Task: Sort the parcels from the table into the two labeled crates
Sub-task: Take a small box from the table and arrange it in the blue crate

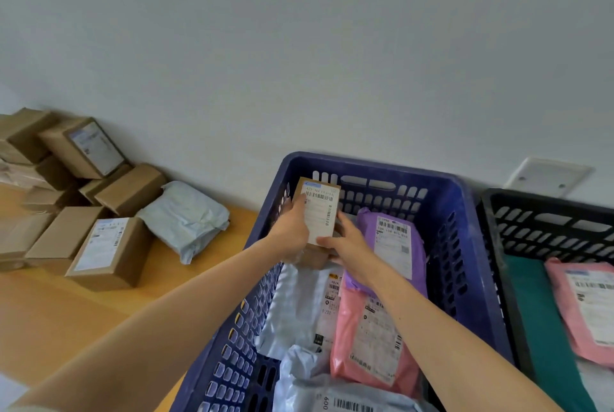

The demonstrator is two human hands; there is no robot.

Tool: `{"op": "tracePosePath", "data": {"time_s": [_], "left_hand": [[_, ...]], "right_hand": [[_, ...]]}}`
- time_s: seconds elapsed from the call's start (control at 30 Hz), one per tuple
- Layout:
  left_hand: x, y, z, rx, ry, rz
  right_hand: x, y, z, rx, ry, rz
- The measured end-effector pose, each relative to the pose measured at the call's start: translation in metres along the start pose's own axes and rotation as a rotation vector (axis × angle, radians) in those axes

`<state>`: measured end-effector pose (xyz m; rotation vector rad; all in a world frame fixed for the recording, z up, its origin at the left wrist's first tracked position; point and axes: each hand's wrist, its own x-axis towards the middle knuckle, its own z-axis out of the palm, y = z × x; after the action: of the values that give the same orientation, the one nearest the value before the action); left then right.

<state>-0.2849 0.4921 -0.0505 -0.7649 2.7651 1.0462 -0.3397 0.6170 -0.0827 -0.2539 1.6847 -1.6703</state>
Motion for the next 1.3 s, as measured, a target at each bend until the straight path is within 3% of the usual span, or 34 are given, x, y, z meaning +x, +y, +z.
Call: {"op": "tracePosePath", "data": {"time_s": [0.13, 0.2, 0.27, 0.37, 0.57, 0.87, 1.3], "left_hand": [[-0.006, -0.002, 0.011, 0.326, -0.038, 0.028], [-0.009, -0.004, 0.015, 0.444, -0.007, 0.067], [-0.01, -0.007, 0.015, 0.509, -0.004, 0.079], [-0.007, -0.01, 0.015, 0.552, -0.058, 0.073], [-0.004, -0.006, 0.018, 0.571, -0.122, 0.046], [0.0, -0.002, 0.019, 0.663, -0.092, 0.032], [-0.015, 0.005, 0.004, 0.798, -0.015, 0.118]], "right_hand": [[-0.002, -0.004, 0.0, -0.305, -0.012, -0.206], [0.002, -0.006, -0.006, -0.668, -0.039, -0.287], [0.009, -0.008, -0.012, -1.036, -0.065, -0.291], [0.017, -0.011, -0.014, -1.233, -0.11, -0.254], [0.025, -0.004, -0.016, -1.304, -0.126, -0.18], [0.031, 0.002, -0.014, -1.24, -0.16, -0.127], [0.016, -0.005, -0.019, -1.045, -0.079, -0.254]]}}
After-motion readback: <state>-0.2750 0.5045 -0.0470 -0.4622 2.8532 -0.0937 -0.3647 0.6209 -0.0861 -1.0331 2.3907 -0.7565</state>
